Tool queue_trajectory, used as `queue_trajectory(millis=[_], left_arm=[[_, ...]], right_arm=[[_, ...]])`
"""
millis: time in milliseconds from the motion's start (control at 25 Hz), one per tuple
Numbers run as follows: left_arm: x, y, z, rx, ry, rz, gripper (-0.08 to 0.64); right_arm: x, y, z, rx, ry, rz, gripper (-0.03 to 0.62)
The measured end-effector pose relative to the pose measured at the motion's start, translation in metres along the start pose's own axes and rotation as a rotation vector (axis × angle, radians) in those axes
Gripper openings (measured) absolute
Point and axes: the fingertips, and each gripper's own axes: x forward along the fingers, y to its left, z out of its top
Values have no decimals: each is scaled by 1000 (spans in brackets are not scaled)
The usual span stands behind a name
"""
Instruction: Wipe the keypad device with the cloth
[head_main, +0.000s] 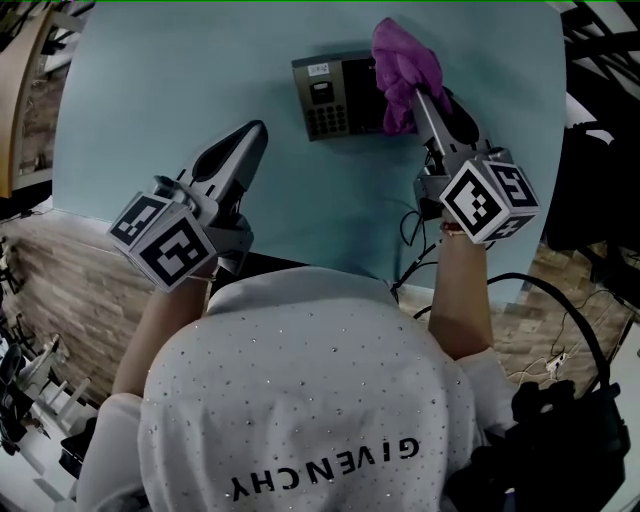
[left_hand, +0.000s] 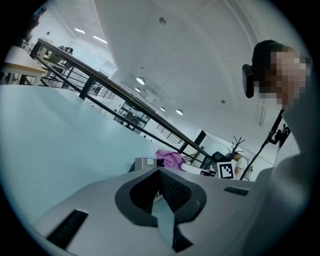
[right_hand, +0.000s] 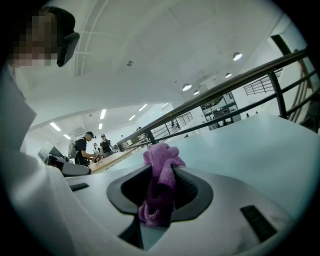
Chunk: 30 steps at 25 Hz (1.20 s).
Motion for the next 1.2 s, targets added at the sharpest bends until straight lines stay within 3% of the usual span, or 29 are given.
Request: queue_trajectory(millis=[200, 320, 440, 560, 760, 960, 1200], left_arm=[[-4, 5, -1, 4, 6, 22, 0], [-4, 7, -2, -3, 1, 28, 0], [-4, 6, -2, -13, -6, 28, 0], [-3, 3, -1, -23, -16, 9, 0], [-3, -1, 4, -24, -35, -14, 0], [-1, 7, 2, -13, -14, 17, 0], [3, 3, 1, -17, -7, -4, 0]], right_arm=[[7, 55, 17, 1, -57, 210, 109], [15, 86, 9, -9, -33, 310, 109], [25, 112, -8, -39, 26, 359, 109], [38, 128, -30, -92, 94, 360, 109], [50, 125, -56, -206, 187, 285, 110], [47, 108, -58, -197, 198, 235, 114], [40, 93, -52, -158, 187, 188, 121]])
